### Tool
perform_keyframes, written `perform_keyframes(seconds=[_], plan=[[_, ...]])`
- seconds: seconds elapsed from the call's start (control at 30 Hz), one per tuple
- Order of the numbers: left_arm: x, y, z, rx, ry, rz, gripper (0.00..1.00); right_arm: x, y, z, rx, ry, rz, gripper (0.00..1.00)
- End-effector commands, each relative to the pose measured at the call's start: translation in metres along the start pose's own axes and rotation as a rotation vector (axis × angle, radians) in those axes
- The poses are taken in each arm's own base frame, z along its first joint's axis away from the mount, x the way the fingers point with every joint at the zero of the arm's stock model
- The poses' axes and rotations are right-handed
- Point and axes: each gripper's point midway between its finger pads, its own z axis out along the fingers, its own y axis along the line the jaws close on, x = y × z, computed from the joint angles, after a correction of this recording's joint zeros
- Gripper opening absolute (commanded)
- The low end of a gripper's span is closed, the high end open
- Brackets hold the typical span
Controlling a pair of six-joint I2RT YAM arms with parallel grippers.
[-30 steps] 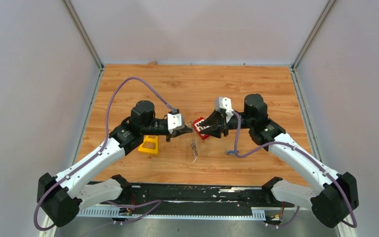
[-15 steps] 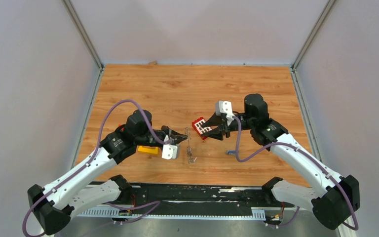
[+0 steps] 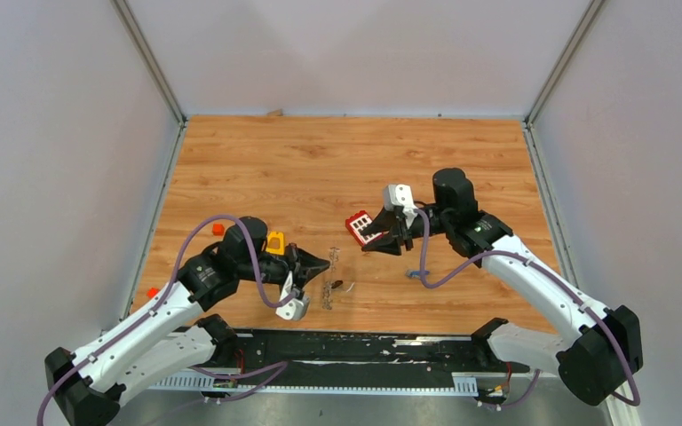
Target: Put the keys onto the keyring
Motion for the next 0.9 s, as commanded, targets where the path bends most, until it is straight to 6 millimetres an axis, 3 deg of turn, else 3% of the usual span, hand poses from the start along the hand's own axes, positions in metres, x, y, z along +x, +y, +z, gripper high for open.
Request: perform_keyframes(seconds=[0.0, 0.47, 0.87], plan=[[-0.016, 0.009, 0.001, -0.037, -0.077, 0.096, 0.0, -0.016, 0.003, -0.002, -0.04, -0.028, -0.065, 0.36], [-0.023, 0.023, 0.004, -0.078, -0.117, -0.069, 0.0, -0.016, 0.006, -0.003, -0.046, -0.027, -0.072, 0.36], [-0.014, 0.008, 0.006, -0.012, -0.085, 0.084, 0.0, -0.011, 0.01, 0.0, -0.069, -0.016, -0.072, 0.33]])
